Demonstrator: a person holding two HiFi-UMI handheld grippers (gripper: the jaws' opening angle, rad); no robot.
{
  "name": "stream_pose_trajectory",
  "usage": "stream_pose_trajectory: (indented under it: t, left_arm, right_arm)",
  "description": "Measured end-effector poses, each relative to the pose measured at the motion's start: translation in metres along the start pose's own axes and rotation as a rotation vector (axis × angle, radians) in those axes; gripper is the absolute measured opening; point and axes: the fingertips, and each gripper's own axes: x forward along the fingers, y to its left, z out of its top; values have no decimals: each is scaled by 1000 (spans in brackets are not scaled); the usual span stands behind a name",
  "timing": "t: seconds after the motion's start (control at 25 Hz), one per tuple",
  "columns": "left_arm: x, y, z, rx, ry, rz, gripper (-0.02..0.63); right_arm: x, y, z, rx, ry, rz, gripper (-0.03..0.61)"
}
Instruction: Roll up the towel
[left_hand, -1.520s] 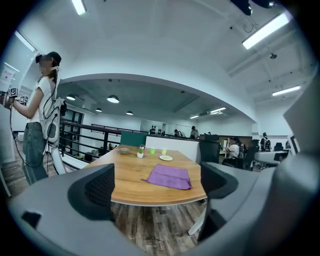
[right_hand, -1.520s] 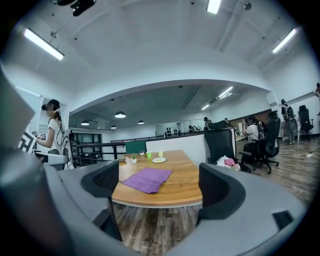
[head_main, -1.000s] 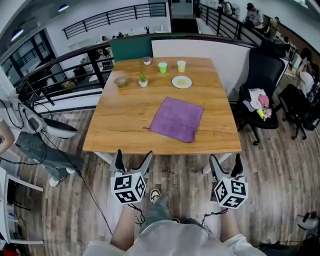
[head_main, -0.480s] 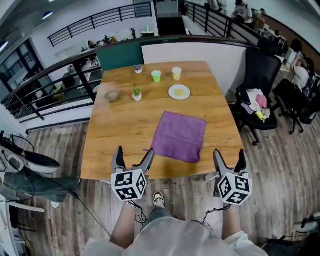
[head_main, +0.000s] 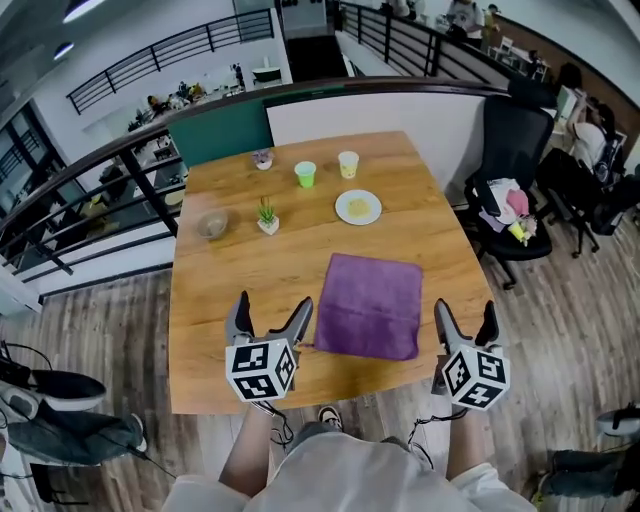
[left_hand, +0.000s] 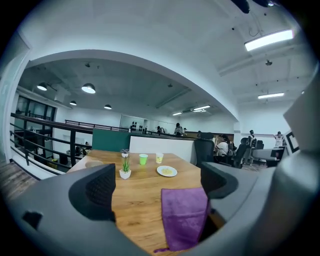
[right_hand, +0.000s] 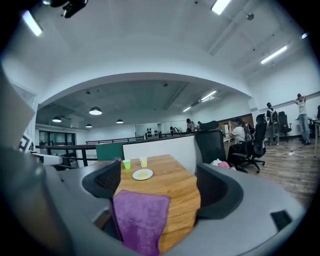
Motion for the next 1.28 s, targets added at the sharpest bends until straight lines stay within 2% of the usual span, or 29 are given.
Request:
stream_pose_trajectory:
  t: [0.16,0.32,0.64,0.92,1.08,1.2,1.28]
  left_arm:
    - [28,16,2,-7,4,-22,534]
    - [49,13,-4,-30,29,-50,534]
    - [75,-5,-15,-27,71,-71,532]
    - [88,-14,-24,-32,96,-126,531]
    - [94,-20,-39,-30,146,-165,485]
    - [95,-30,-53,2,203,-237,431]
    - [95,-38,-64,42,236,-297,420]
  right_arm:
    - [18,9,-2,-7,9,-14,479]
    - [33,5,-8,-15,41,-17,474]
    - [71,4,-8,-23,71,48,466]
    - [83,17,-15,-18,87,188,432]
    - [85,20,-26,-47,134,242,399]
    - [84,23,-40,-85,183,289,370]
    - [83,24,-50,-100,218,320,351]
